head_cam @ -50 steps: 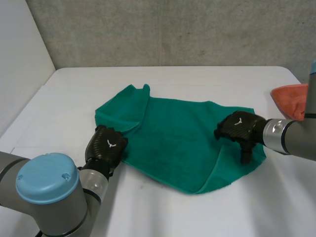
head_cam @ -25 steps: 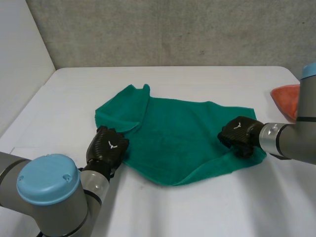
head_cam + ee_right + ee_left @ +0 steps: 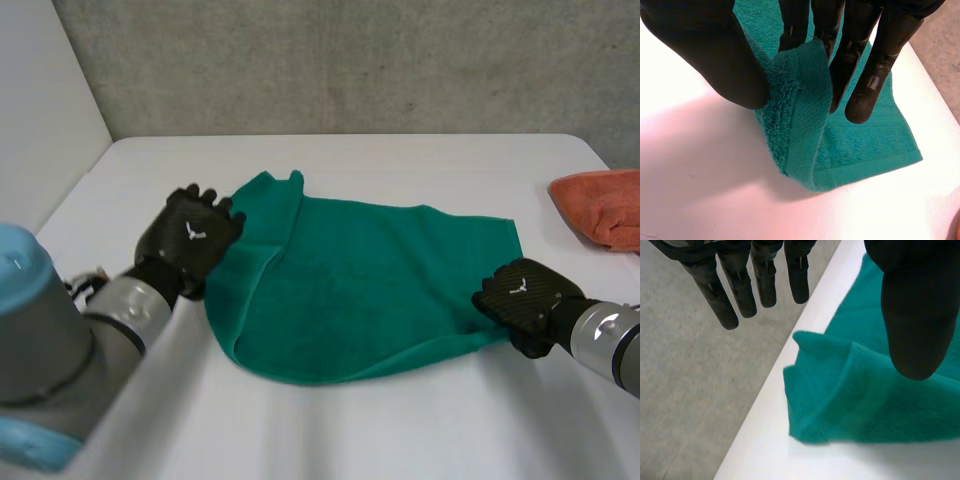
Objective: Fold the laundry.
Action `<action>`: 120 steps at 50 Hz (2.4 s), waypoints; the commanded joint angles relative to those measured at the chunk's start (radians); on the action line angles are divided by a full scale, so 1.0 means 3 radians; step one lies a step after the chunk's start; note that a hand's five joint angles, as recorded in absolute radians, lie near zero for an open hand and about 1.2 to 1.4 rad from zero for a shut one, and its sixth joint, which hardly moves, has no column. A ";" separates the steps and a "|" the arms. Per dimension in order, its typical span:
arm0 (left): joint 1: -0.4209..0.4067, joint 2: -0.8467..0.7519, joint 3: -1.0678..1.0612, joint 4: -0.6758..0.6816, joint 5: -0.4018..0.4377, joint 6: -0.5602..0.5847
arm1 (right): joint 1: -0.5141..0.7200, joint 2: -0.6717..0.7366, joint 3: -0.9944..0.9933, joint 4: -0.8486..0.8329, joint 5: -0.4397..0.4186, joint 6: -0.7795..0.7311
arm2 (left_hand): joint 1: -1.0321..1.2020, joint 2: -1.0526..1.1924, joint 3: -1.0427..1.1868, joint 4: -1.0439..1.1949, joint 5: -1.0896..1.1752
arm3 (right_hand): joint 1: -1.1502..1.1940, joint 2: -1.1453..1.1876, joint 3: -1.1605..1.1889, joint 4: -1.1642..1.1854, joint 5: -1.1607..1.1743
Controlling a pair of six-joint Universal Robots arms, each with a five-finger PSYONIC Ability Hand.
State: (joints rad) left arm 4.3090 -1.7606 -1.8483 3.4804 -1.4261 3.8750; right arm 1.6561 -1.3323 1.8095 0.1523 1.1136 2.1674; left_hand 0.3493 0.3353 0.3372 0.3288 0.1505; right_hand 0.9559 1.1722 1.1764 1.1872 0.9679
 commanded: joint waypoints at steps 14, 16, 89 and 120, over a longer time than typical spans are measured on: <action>0.0506 -0.1310 0.1359 -0.0597 0.1476 0.0893 | -0.0018 0.0044 0.0043 -0.0012 -0.0071 0.0026 | 0.0154 0.0201 0.0194 0.0223 0.0235 | 0.1468 0.0747 0.0733 0.0697 0.0846; 0.0491 -0.1433 0.1487 -0.0735 0.1486 0.1037 | -0.0019 0.0044 0.0043 -0.0012 -0.0071 0.0026 | 0.0135 0.0181 0.0175 0.0203 0.0215 | 0.1468 0.0747 0.0733 0.0697 0.0846; 0.0363 -0.2164 0.2444 -0.0935 0.0970 0.1446 | -0.0151 0.0192 0.0022 -0.0017 -0.0071 0.0026 | 0.1642 0.1688 0.1682 0.1710 0.1722 | 0.1468 0.0747 0.0733 0.0697 0.0846; 0.0373 -0.2343 0.2403 -0.0619 0.0761 0.1477 | -0.0167 0.0248 -0.0018 -0.0012 -0.0046 0.0031 | 0.3490 0.3536 0.3530 0.3558 0.3571 | 0.1468 0.0747 0.0733 0.0697 0.0846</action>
State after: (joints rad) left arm 4.4208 -2.4606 -1.1294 3.2460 -1.1377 4.3151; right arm 1.6089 -1.2539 1.8126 0.1474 1.0933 2.1733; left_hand 1.0805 1.0824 1.0786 1.0865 0.9041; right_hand 0.9551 1.1722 1.1761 1.1874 0.9882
